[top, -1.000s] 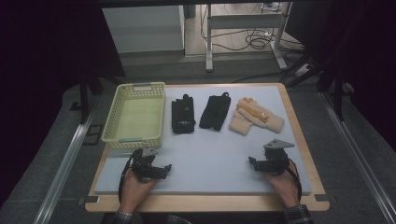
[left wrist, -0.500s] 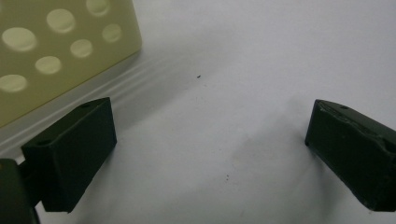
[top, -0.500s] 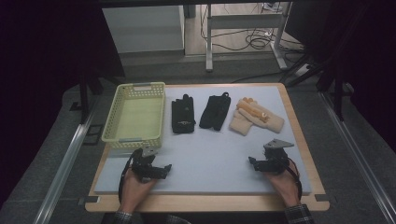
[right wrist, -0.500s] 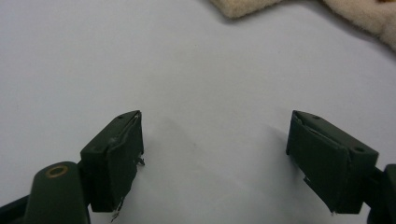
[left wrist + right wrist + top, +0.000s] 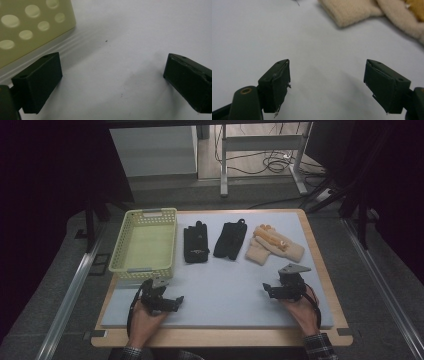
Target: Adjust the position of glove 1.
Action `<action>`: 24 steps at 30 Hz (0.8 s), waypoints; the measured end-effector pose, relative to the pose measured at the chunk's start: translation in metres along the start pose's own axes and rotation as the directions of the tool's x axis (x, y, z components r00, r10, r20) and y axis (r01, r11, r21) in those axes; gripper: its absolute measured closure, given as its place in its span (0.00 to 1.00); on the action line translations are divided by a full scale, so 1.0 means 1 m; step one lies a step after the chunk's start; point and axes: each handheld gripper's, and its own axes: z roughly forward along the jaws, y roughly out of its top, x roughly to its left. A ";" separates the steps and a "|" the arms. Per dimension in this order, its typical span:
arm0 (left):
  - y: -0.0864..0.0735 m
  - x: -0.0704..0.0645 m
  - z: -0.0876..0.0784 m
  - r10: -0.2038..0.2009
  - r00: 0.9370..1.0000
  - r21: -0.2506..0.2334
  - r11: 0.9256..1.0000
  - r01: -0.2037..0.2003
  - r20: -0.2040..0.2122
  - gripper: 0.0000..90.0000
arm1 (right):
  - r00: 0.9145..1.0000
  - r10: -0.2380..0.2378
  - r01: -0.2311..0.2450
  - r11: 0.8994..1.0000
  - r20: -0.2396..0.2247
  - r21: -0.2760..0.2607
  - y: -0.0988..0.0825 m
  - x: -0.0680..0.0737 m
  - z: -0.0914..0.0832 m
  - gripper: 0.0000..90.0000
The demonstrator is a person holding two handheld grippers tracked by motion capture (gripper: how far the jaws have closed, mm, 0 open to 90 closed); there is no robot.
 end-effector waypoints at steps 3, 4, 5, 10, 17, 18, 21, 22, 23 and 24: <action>0.000 0.000 0.000 0.001 1.000 0.000 1.000 -0.001 0.000 0.02 | 1.000 -0.009 0.009 1.000 -0.009 -0.007 0.010 0.001 0.002 0.23; 0.000 0.000 0.000 0.000 1.000 0.000 1.000 0.000 0.000 0.02 | 1.000 -0.009 0.009 1.000 -0.009 -0.007 0.010 0.001 0.002 0.23; 0.000 0.000 0.000 0.000 1.000 0.000 1.000 0.000 0.000 0.02 | 1.000 -0.008 0.008 1.000 -0.011 -0.007 0.012 0.001 0.002 0.23; 0.000 0.000 0.000 0.000 1.000 0.000 1.000 0.000 0.000 0.02 | 1.000 -0.018 0.017 1.000 -0.021 -0.017 0.025 0.002 0.007 0.23; 0.000 0.000 0.000 0.000 1.000 0.000 1.000 0.000 0.000 0.02 | 0.999 -0.038 0.038 0.999 -0.027 -0.020 0.047 0.004 0.021 0.23; 0.000 0.000 0.000 0.000 1.000 0.000 1.000 0.000 0.000 0.02 | 0.999 -0.038 0.038 0.999 -0.030 -0.019 0.051 0.004 0.023 0.23; 0.000 0.000 0.000 0.000 1.000 0.001 1.000 0.000 0.000 0.02 | 0.999 -0.038 0.037 0.999 -0.033 -0.024 0.060 0.004 0.031 0.23; 0.000 0.000 0.000 0.000 1.000 0.000 1.000 0.000 0.000 0.02 | 0.999 -0.036 0.035 0.999 -0.039 -0.025 0.066 0.003 0.035 0.23; 0.000 0.000 0.000 0.000 1.000 0.000 1.000 0.000 0.000 0.02 | 0.998 -0.036 0.035 0.999 -0.042 -0.028 0.068 0.003 0.037 0.23; 0.000 0.000 0.000 0.000 1.000 0.000 1.000 0.000 0.000 0.02 | 0.998 -0.036 0.034 0.999 -0.046 -0.031 0.073 0.003 0.041 0.23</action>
